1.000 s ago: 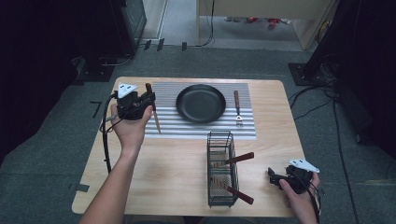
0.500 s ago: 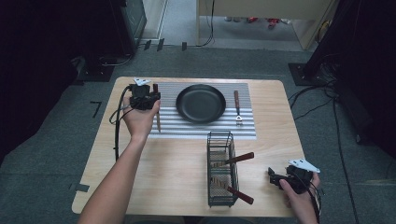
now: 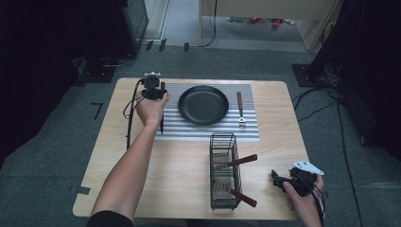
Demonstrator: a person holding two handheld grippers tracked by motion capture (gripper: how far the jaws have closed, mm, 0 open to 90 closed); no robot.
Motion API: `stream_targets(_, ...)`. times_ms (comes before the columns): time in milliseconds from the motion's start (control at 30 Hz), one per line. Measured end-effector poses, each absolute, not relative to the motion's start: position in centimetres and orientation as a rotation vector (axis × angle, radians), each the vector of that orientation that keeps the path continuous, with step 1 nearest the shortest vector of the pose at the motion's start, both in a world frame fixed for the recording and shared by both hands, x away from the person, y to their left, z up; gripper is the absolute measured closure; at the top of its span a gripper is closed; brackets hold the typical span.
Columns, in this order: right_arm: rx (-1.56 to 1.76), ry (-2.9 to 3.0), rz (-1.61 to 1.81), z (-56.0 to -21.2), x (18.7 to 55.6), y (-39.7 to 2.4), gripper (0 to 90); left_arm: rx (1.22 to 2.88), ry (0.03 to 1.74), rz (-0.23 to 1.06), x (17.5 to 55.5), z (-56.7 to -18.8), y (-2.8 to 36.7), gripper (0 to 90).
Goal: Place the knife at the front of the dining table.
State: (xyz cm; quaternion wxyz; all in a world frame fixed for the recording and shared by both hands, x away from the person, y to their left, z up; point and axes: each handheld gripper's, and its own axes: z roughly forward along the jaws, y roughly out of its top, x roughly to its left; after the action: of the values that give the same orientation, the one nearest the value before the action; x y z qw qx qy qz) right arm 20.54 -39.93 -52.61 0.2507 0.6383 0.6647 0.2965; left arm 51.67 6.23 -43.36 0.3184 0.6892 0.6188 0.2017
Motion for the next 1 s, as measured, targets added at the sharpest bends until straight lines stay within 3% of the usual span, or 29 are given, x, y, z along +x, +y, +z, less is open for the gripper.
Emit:
stream_targets(367, 1.738, 1.811, 0.818, -52.6, 20.5, -40.0, 0.4, 1.829, 1.729, 0.501, 55.9, -46.9, 6.4, 76.4)
stream_targets(867, 1.735, 1.814, 0.816, -52.6, 20.5, -40.0, 0.4, 1.909, 1.759, 0.538, 57.3, -49.4, 5.1, 75.0)
stream_targets(1000, 1.735, 1.816, 0.823, -52.6, 20.5, -40.0, 0.4, 1.895, 1.754, 0.498, 57.5, -49.4, 5.1, 69.7)
